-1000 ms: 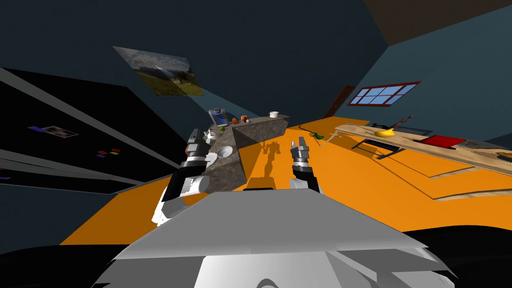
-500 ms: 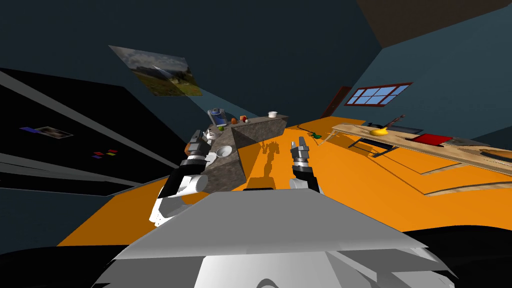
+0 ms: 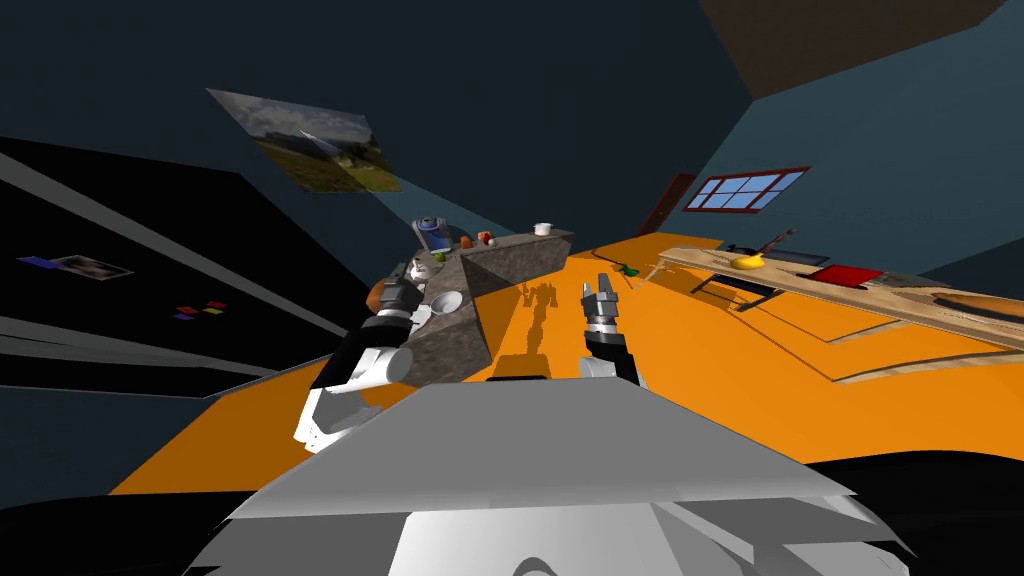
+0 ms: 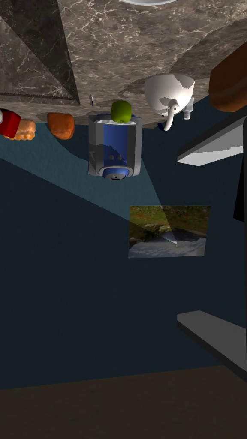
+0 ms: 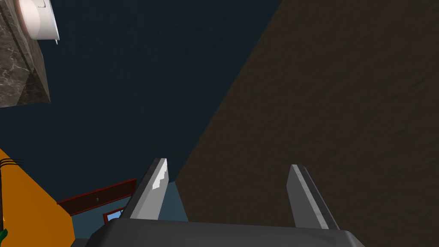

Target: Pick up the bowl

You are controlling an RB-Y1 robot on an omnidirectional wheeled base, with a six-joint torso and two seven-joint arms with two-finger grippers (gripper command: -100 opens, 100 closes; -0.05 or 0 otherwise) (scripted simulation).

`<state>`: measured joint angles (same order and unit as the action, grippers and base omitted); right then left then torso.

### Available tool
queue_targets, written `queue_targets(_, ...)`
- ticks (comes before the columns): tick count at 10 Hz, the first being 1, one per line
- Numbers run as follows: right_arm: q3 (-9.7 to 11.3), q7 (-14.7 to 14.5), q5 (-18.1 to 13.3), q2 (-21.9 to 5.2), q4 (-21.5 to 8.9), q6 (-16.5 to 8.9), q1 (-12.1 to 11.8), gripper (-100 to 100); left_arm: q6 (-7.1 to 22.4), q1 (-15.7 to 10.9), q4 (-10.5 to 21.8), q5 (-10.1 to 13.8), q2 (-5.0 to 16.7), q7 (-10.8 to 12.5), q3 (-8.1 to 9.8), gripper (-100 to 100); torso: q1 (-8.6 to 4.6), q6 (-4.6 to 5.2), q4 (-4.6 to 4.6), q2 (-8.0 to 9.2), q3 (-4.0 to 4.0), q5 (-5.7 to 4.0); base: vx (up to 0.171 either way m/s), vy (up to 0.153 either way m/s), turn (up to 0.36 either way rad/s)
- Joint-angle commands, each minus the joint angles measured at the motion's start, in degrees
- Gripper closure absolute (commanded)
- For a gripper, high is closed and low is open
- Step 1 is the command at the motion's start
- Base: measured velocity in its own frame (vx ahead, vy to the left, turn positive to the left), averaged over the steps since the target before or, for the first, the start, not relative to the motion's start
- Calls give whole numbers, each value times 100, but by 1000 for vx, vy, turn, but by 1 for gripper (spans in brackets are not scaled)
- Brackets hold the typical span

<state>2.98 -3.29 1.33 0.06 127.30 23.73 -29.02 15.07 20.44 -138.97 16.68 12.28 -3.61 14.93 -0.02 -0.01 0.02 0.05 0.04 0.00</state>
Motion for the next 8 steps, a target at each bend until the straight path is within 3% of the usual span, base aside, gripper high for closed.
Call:
queue_targets(1,0,0,0,0,0,0,0,0,286,-36,-18,155,83,9,121,-100,0,0,0,0,0,0,-21,-12,-54)
queue_targets(8,0,0,0,0,0,0,0,0,1323,-120,-10,360,201,6,286,-100,2,0,-1,-6,-4,0,-6,-6,-26)
